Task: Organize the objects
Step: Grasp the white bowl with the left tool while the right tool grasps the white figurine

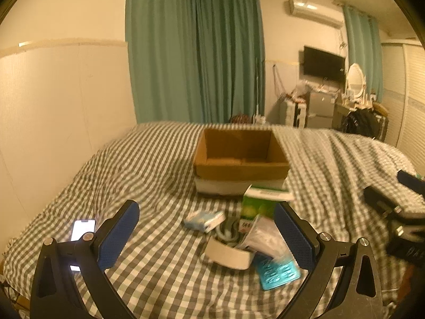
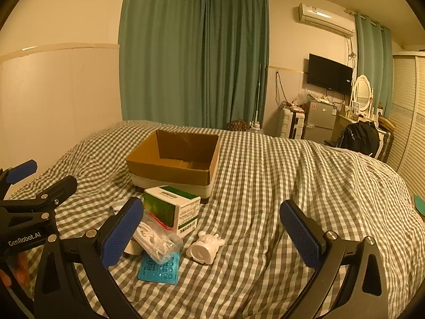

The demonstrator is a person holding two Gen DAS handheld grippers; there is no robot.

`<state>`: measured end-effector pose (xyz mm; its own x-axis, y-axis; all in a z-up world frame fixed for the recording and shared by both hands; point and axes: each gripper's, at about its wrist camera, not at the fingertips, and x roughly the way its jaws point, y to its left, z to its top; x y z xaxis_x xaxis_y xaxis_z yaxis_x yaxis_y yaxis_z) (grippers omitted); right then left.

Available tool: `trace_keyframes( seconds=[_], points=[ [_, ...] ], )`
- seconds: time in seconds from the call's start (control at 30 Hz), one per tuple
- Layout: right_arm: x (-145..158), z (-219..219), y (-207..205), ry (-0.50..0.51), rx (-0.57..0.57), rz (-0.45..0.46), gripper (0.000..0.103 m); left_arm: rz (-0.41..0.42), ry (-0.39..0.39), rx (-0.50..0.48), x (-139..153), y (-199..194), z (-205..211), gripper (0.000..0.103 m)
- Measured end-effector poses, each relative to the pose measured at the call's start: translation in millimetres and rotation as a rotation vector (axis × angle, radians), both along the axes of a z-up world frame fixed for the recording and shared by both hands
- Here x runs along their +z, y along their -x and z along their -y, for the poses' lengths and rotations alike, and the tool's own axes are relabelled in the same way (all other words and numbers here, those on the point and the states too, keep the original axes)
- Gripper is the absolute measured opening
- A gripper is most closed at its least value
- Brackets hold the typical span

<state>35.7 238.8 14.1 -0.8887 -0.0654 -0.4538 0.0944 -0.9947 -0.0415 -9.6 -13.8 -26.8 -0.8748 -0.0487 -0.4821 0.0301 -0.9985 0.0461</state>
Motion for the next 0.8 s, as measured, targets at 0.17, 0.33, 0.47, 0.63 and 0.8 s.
trace_keyframes(
  seconds=[0.17,0.33,0.47,0.63,0.8],
  points=[
    [-22,-7,23,-0.022,-0.012,0.056,0.103,0.134,0.022,0.028,-42,27,8,0.103],
    [-73,-8,63,-0.049,0.013,0.239,0.101,0.292,0.082,-0.006,-90,47,-2,0.103],
    [-105,-8,82,-0.067,0.026,0.357,0.097,0.35,0.107,-0.014,-108,55,-9,0.103],
    [-124,0,101,-0.074,0.047,0.427,0.096,0.37,0.126,-0.043,-119,69,-17,0.103],
    [-141,7,122,-0.07,0.047,0.511,0.083,0.39,0.152,-0.093,-127,82,-32,0.103]
  ],
)
